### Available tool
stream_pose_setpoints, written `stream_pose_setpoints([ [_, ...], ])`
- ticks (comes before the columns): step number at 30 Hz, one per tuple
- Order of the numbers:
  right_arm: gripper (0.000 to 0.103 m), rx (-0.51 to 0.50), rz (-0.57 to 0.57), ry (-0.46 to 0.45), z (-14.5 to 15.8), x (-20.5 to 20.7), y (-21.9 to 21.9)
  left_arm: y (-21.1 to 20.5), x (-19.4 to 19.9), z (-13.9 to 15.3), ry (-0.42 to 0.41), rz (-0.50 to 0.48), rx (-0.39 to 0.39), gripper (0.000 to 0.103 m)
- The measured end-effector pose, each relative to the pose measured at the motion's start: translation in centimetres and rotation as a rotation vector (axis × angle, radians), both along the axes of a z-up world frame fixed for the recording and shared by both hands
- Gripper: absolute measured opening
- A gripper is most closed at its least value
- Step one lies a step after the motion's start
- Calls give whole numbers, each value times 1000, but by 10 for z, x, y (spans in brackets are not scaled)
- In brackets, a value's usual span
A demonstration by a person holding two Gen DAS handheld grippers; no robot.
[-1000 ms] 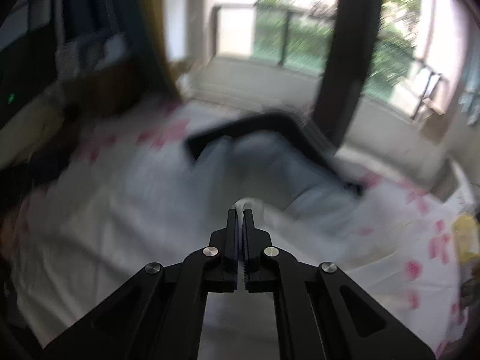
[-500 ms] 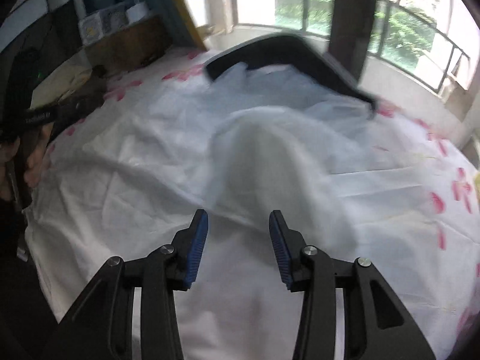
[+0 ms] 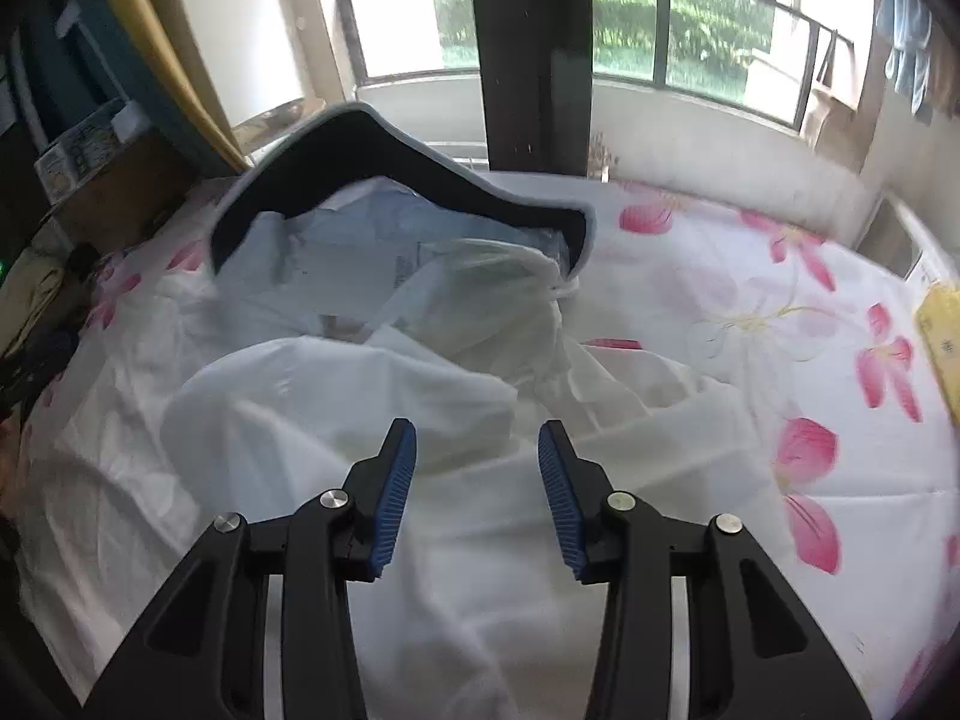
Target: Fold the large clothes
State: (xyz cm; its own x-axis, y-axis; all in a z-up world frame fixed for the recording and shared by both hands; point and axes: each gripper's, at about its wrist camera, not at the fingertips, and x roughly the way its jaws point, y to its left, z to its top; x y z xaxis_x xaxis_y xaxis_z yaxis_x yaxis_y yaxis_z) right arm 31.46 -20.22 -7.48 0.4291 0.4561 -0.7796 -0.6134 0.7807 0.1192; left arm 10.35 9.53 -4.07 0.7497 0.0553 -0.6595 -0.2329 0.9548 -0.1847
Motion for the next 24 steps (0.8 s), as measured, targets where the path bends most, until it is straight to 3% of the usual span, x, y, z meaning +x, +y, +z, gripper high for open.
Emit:
stream_pose_setpoints([
  [3, 43, 20, 21, 67, -8, 14, 8, 3, 4, -3, 6, 9, -3, 54],
  [8, 41, 40, 72, 52, -14, 13, 20, 5, 10, -11, 27, 7, -11, 54],
  [10, 7, 21, 90, -21, -7, 5, 26, 6, 9, -11, 15, 1, -21, 54],
  [11, 2, 12, 99, -45, -3, 2, 28, 6, 9, -11, 10, 0, -23, 54],
  [17, 2, -25, 148, -264, 52, -28, 52, 12, -1, -8, -21, -4, -42, 54],
  [24, 2, 29, 281, -399, 100, -76, 114, 25, -30, 2, -84, 23, -56, 54],
])
